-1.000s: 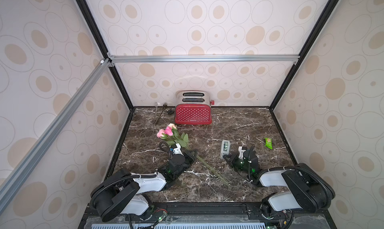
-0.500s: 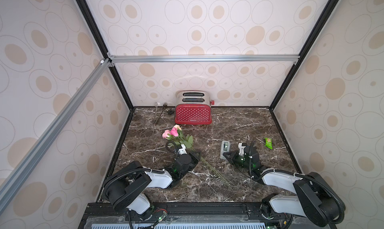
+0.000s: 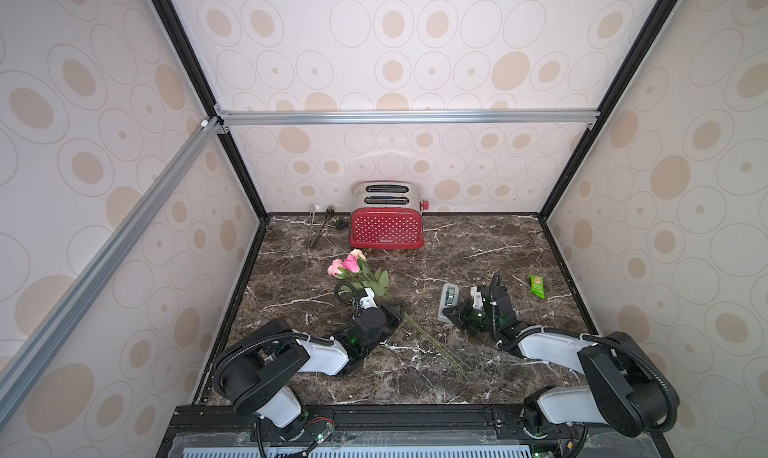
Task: Wrap bouquets with tape
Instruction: Pull the tape from the tape cutter.
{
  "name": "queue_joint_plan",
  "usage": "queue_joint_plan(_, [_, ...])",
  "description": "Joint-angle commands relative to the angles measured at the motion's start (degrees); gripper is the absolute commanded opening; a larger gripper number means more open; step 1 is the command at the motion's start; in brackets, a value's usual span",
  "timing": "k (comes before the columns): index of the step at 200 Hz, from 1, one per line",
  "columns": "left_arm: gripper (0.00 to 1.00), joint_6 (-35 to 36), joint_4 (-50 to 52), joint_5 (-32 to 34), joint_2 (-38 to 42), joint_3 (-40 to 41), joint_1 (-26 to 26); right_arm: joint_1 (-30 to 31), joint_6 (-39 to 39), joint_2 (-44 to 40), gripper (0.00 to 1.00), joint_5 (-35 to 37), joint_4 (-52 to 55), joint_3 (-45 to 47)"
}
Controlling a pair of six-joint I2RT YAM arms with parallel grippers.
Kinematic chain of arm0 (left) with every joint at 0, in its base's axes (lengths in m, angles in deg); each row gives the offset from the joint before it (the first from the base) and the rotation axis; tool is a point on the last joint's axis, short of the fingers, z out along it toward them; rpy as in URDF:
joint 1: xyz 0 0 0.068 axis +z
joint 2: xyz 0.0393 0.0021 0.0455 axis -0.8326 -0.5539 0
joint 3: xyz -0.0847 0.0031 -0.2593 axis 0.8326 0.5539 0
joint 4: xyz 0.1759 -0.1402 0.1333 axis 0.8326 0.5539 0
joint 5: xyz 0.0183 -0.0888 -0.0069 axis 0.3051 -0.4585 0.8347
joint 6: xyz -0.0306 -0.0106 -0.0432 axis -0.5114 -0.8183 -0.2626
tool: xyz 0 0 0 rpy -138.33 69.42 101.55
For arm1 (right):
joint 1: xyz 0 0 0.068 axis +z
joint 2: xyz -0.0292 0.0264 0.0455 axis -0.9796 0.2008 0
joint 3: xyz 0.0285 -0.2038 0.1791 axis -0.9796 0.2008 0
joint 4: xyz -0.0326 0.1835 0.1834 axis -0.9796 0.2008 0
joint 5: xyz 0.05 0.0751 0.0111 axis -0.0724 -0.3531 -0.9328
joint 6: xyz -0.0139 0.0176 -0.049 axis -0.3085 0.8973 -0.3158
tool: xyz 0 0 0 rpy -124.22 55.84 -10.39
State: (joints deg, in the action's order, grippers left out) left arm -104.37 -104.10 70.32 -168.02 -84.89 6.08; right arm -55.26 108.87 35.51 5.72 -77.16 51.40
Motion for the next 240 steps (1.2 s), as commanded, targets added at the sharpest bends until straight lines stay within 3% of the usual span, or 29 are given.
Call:
queue_joint_plan(1, [0.0, -0.08, -1.85, 1.08, -0.55, -1.92, -0.63, -0.87, -0.62, 0.06, 0.0, -1.94, -0.07, -4.02])
queue_joint_plan(75, [0.0, -0.15, -2.03, 1.88, -1.08, -2.35, -0.62, -1.62, -0.08, 1.49, 0.0, -3.76, -1.12, -5.85])
queue_joint_plan(128, [0.0, -3.58, -3.2, 3.2, -5.37, -4.82, -0.86, -1.51, 0.37, -4.64, 0.0, -3.58, 2.89, -4.84])
queue_joint_plan(240, [0.0, -8.56, -1.78, 12.69, -14.72, -12.83, -8.98, -1.43, 1.26, -7.64, 0.0, -7.59, 2.16, -0.67])
